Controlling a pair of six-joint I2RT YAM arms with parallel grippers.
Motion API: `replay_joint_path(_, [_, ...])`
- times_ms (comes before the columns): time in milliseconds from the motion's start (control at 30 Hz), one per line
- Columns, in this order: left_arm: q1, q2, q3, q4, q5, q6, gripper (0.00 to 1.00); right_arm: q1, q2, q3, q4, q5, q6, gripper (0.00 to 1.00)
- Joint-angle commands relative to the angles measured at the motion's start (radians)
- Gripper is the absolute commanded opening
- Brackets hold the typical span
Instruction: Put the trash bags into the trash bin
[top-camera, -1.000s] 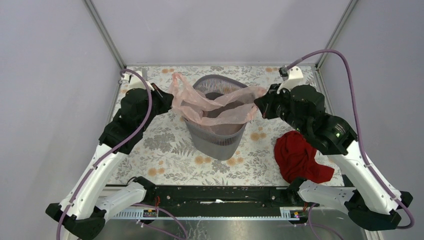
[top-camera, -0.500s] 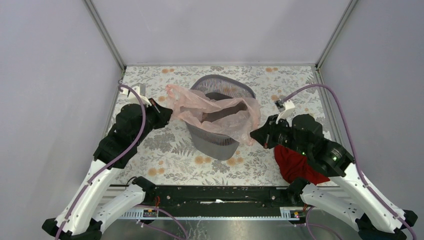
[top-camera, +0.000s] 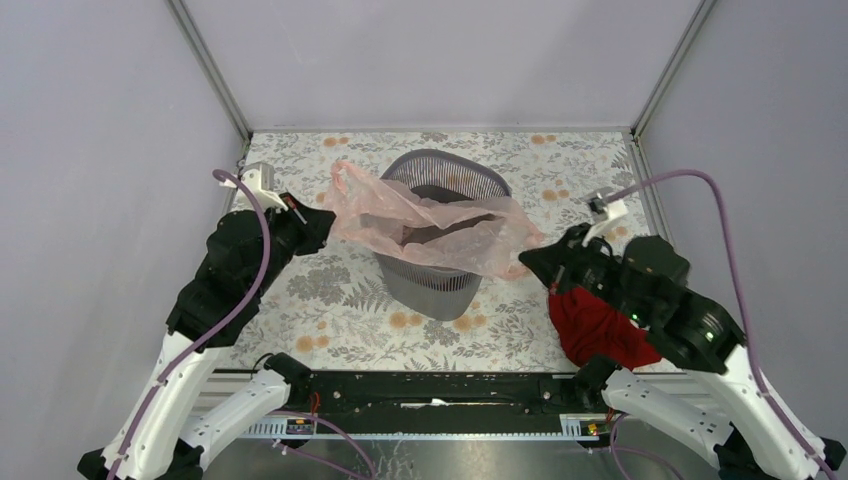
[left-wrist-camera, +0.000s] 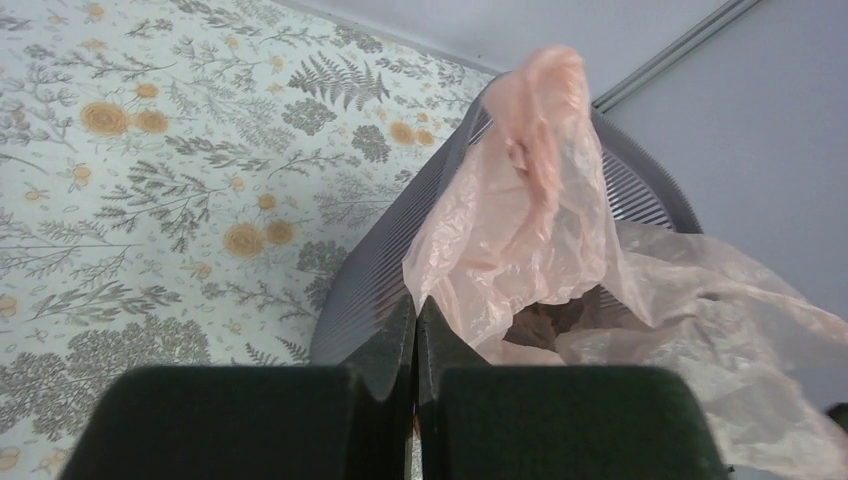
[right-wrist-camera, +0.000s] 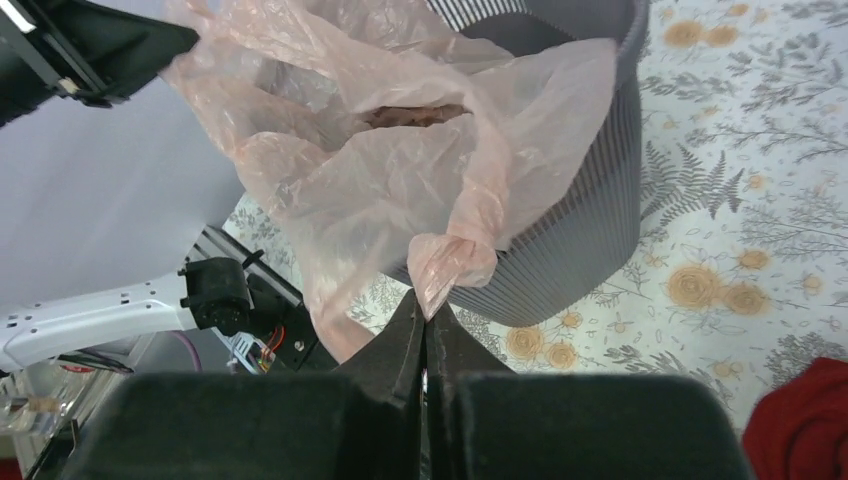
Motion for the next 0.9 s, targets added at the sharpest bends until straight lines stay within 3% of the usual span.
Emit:
replay_joint_path(0, [0.005, -0.037, -0.020, -0.034, -0.035, 0.025, 0.00, 0.003, -0.066, 0.013, -0.077, 0.069, -0.003, 0.00])
replay_joint_path(300, [0.005, -0.064, 0.002, -0.087, -0.054, -0.006, 0.00, 0.003, -0.120, -0.051, -0.070, 0.017, 0.013, 0.00])
replay_joint_path(467, [0.005, -0.055, -0.097, -0.088, -0.054, -0.030, 0.00, 0.003, -0.108, -0.147, 0.006, -0.270, -0.023, 0.00])
replay_joint_path(567, [0.005, -0.048, -0.177, -0.037, -0.025, -0.038, 0.00, 0.003, -0.100, -0.240, 0.044, -0.323, -0.028, 0.00])
replay_joint_path(633, [0.005, -0.020, -0.214, 0.005, -0.017, -0.025, 0.00, 0.003, -0.087, -0.278, 0.039, -0.233, -0.019, 0.00])
replay_joint_path(767, [0.005, 0.082, -0.205, 0.038, -0.015, 0.000, 0.00, 0.003, -0.055, -0.331, 0.051, 0.147, 0.054, 0.00])
replay_joint_path(867, [0.005, 0.104, -0.184, 0.059, -0.015, -0.002, 0.00, 0.003, 0.019, -0.302, 0.081, 0.241, 0.008, 0.01])
